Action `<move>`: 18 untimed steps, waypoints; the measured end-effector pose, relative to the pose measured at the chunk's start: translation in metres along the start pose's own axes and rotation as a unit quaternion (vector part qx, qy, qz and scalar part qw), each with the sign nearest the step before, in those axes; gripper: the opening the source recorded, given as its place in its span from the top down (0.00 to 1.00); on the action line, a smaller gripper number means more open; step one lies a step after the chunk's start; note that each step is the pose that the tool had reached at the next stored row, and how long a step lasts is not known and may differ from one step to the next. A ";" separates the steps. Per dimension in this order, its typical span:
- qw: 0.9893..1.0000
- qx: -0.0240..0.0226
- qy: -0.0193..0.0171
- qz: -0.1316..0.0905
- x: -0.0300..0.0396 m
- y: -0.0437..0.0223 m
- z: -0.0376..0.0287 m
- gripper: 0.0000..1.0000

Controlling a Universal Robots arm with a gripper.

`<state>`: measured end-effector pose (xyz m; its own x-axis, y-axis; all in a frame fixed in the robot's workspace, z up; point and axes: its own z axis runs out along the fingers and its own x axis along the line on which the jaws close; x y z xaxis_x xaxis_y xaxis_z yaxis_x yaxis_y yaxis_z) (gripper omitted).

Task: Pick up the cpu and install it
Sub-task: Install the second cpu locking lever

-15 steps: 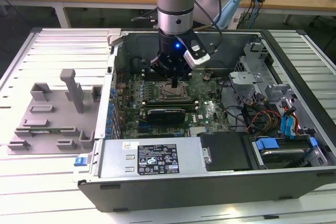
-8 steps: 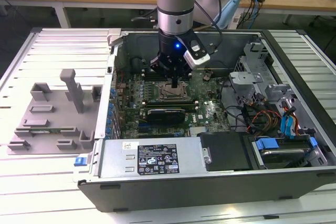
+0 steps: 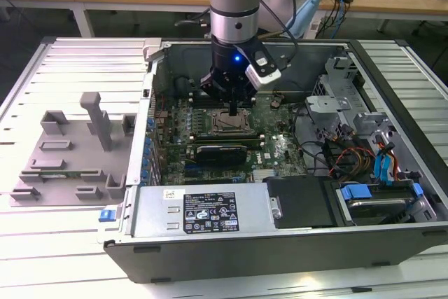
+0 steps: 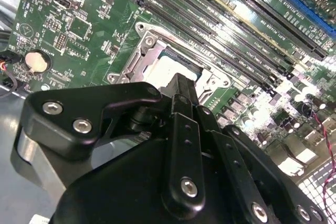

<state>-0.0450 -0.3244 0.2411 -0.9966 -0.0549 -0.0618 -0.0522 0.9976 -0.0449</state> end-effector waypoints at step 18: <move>1.000 -0.025 -0.002 -0.006 0.0161 -0.0355 0.0085 0.89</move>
<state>-0.0587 -0.3611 0.2332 -0.9956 -0.0672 -0.0647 -0.0675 0.9977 0.0033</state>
